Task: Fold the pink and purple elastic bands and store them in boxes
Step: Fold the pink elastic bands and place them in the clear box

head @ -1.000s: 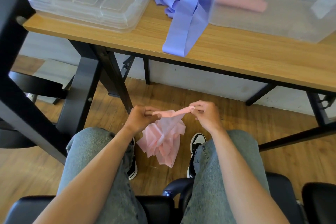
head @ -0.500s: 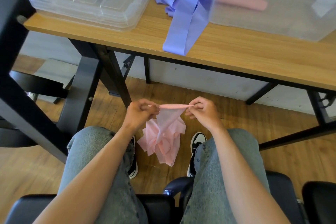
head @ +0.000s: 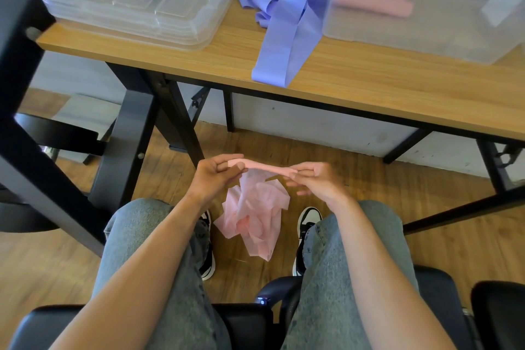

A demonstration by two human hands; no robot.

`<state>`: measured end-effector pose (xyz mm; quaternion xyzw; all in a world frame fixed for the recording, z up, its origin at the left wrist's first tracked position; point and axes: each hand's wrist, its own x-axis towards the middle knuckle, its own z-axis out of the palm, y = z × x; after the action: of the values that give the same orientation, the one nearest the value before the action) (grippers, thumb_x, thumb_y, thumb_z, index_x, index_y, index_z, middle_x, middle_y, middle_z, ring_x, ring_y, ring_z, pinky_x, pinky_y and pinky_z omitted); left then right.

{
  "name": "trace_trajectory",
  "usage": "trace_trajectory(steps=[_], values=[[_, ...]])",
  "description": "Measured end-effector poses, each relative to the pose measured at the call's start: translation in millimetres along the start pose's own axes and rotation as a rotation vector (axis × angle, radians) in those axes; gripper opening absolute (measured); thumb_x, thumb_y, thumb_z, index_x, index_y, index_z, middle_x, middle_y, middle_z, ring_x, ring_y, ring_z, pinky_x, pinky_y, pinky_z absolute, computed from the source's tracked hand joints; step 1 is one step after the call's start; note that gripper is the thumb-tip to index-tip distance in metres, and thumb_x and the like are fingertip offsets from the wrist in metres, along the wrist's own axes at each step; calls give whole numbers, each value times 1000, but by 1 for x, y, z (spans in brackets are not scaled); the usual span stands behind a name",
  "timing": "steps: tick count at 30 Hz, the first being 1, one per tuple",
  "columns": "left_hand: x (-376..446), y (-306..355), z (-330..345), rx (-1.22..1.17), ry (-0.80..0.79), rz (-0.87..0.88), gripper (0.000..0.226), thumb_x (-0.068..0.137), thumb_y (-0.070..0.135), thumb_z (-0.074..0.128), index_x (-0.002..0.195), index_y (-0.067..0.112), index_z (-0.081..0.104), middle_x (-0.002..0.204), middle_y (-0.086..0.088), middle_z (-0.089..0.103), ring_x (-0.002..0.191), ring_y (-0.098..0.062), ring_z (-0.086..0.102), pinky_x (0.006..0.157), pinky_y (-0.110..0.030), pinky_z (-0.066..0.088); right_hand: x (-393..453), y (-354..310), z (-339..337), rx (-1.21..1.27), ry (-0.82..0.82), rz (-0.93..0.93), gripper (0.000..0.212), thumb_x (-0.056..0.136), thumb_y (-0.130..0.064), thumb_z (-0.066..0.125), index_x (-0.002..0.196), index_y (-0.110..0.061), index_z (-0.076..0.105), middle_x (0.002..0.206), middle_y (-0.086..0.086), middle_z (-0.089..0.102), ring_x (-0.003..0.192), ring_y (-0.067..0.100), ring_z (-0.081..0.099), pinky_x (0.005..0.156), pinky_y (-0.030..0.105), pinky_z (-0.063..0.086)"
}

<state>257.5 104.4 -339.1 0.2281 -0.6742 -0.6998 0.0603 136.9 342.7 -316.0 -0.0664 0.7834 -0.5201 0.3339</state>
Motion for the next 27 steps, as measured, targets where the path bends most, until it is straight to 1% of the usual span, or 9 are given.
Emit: trace_trajectory(steps=[5,7,11,13,17,20,23,25,27], values=[[-3,6,1,95,-1,64,20,93,11,71,112,9,75,107,-6,77,99,-24,76,84,-35,64,2,-5,2,-119,95,-207,10,101,-12,66,110,-11,69,95,3,78,78,15,78,65,28,62],[-5,15,2,148,-12,113,18,95,11,69,111,8,73,102,-7,77,91,-24,77,80,-35,64,1,-7,3,-202,153,-297,8,101,-16,65,108,-15,69,93,-2,76,74,11,75,65,23,61],[-11,48,-1,327,2,252,15,94,18,71,108,14,74,85,1,75,73,-19,74,71,-29,63,-14,-24,-5,-315,292,-475,6,100,-21,67,103,-22,71,80,-7,67,72,10,63,62,14,51],[-17,70,-1,350,7,312,16,93,20,73,108,14,75,84,4,76,72,-18,74,71,-27,63,-26,-39,-9,-259,326,-530,5,101,-20,66,102,-19,71,74,-3,65,68,14,62,59,21,50],[-30,113,1,289,-11,401,18,92,16,75,108,9,76,95,0,78,81,-19,77,76,-29,63,-53,-71,-18,-76,324,-540,4,100,-12,64,100,-12,68,74,2,73,65,19,72,63,34,61],[-41,137,2,230,-46,417,18,92,15,75,107,7,76,94,-4,79,85,-21,77,78,-30,63,-73,-93,-25,80,256,-520,5,99,-4,62,99,-7,67,82,11,78,76,28,78,71,40,64],[-54,158,5,186,-36,403,15,92,20,74,102,9,76,88,-4,79,84,-21,78,78,-30,64,-95,-115,-32,186,200,-502,8,100,-9,65,101,-2,68,88,14,79,84,31,79,76,38,65],[-59,172,5,202,-21,406,15,92,23,73,99,11,77,87,-3,80,82,-20,78,77,-30,64,-108,-127,-36,182,191,-500,15,101,-14,66,101,0,68,87,14,79,84,30,79,75,37,65],[-64,186,3,229,-34,415,13,90,19,75,98,9,77,89,-3,80,83,-20,78,79,-30,64,-116,-137,-40,140,184,-505,11,99,-12,67,100,-1,68,88,12,80,84,28,79,74,36,65]])
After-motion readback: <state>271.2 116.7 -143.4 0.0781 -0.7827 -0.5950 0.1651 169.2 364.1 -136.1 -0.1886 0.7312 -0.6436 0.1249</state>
